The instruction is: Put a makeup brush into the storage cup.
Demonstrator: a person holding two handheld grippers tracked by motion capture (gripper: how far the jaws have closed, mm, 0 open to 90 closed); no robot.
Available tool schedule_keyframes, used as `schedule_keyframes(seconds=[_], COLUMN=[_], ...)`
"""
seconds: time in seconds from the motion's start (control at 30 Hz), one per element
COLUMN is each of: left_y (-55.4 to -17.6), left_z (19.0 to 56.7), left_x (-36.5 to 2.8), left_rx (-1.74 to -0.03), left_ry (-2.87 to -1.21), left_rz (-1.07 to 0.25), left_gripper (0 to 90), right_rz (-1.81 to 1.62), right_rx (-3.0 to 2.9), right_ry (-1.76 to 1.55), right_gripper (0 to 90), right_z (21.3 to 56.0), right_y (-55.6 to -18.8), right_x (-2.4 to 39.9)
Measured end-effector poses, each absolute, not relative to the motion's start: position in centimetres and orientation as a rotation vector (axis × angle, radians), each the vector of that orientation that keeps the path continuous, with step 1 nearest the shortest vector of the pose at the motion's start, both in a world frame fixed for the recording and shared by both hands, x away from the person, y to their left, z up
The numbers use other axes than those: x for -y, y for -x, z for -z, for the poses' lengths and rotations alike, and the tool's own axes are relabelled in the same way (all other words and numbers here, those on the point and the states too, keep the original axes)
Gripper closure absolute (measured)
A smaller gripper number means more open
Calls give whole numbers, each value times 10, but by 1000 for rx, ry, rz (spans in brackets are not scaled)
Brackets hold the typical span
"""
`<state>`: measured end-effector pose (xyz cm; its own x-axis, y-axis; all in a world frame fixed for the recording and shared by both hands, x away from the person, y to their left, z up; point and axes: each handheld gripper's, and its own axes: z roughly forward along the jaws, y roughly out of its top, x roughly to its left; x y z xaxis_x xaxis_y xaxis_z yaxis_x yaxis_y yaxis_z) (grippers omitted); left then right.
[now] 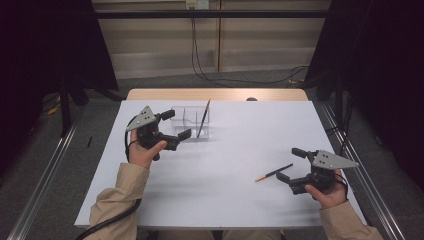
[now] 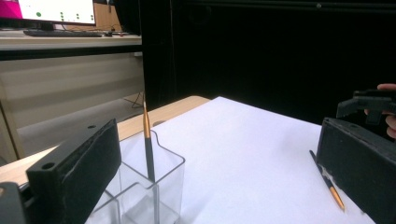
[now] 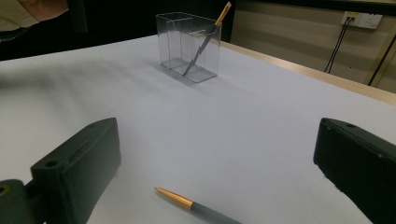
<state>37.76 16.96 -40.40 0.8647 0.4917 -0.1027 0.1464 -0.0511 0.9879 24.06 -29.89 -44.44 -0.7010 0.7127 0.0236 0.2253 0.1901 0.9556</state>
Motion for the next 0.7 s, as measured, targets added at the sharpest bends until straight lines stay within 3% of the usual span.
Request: schedule_keyframes(seconds=[0.7], left_y=[-360], left_z=[404], left_x=[-201], left_rx=[-471], left_ry=[-1631], left_rz=[-312], left_gripper=[0], right_rz=[-1522], right_rx=[-2041], right_ry=[-876], right_gripper=[0], right_z=[444], right_y=[-240], right_x=[299])
